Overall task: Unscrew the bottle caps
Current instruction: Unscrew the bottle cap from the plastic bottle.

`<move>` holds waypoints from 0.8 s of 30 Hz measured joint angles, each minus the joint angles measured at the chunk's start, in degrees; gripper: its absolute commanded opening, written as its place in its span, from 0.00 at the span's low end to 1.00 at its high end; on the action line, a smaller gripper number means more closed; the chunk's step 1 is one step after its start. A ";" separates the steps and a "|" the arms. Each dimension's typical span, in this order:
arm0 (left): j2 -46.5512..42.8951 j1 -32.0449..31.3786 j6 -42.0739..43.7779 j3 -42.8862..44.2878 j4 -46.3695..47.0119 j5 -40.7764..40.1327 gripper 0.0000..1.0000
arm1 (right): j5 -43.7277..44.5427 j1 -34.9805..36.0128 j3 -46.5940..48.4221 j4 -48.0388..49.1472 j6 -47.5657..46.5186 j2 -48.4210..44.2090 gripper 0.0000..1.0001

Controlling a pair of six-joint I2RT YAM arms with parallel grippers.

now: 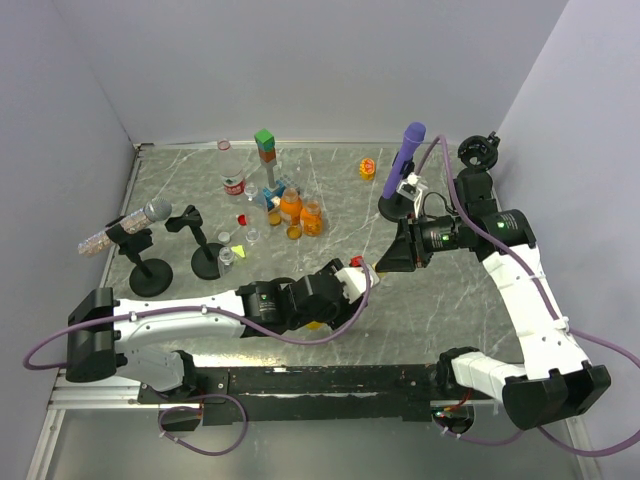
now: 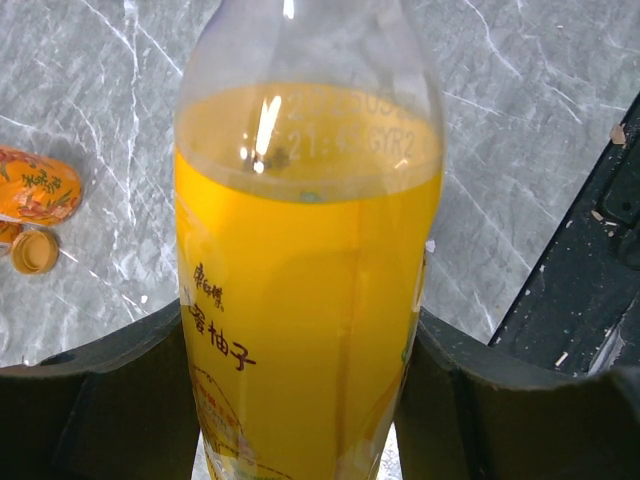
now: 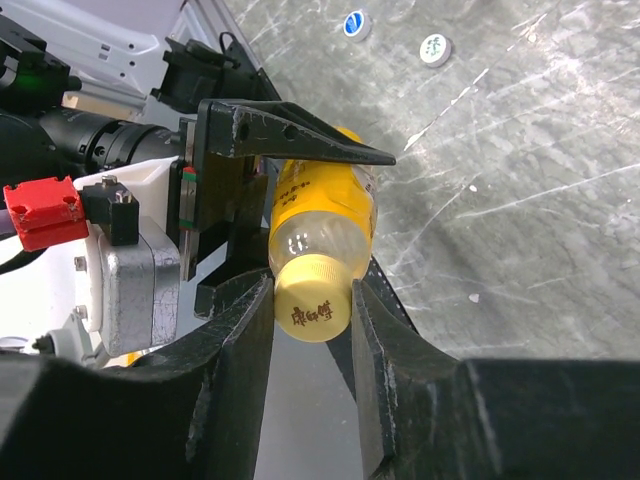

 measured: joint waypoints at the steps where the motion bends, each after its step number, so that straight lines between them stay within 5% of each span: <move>1: 0.00 -0.04 -0.26 0.04 -0.11 -0.02 0.08 | 0.00 0.07 0.04 -0.07 -0.17 0.04 0.29; 5: 0.00 -0.22 -0.76 0.07 -0.52 -0.09 0.08 | 0.15 0.24 0.33 -0.79 -0.55 0.37 0.41; 15: 0.00 -0.31 -1.68 0.15 -0.85 -0.50 0.09 | 0.74 0.68 0.74 -1.60 -1.53 0.74 0.48; 20: 0.00 -0.31 -2.08 0.37 -0.92 -0.98 0.09 | 1.09 0.98 0.74 -2.05 -1.88 1.14 0.45; 24: 0.13 -0.31 -2.16 0.37 -1.03 -1.03 0.09 | 1.11 1.18 0.74 -2.23 -2.21 1.44 0.30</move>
